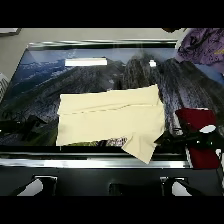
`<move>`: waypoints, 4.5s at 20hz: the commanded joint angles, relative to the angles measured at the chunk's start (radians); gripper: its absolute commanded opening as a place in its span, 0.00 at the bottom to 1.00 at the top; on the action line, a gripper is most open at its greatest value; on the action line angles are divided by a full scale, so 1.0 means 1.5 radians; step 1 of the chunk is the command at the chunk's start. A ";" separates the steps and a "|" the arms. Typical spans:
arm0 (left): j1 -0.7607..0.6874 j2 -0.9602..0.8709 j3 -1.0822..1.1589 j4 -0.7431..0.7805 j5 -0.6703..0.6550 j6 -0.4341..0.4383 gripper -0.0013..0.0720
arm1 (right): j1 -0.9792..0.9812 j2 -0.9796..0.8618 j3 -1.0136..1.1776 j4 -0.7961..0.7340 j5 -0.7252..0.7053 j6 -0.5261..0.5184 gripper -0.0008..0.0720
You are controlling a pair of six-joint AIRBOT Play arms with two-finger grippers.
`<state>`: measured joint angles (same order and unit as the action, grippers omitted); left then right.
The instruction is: Fold the clothes and pants, and hang the long-sleeved shirts on hangers.
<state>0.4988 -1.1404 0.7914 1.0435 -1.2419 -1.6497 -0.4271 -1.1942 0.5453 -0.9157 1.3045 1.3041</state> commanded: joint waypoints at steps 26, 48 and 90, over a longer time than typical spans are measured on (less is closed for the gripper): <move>0.003 0.004 -0.214 -0.071 0.041 0.100 0.95 | 0.080 0.054 -0.047 0.074 -0.080 0.063 0.04; -0.042 0.131 -0.181 0.063 0.011 0.010 0.04 | 0.080 0.355 -0.047 -0.062 0.089 0.201 0.04; -0.232 -0.378 0.313 0.060 0.251 0.053 0.60 | 0.157 -0.301 0.510 -0.038 -0.125 0.053 0.43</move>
<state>0.1501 -1.7012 1.2438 1.1179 -0.8421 -1.5703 -0.1940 -1.6386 1.2652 -0.9653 1.0557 1.3289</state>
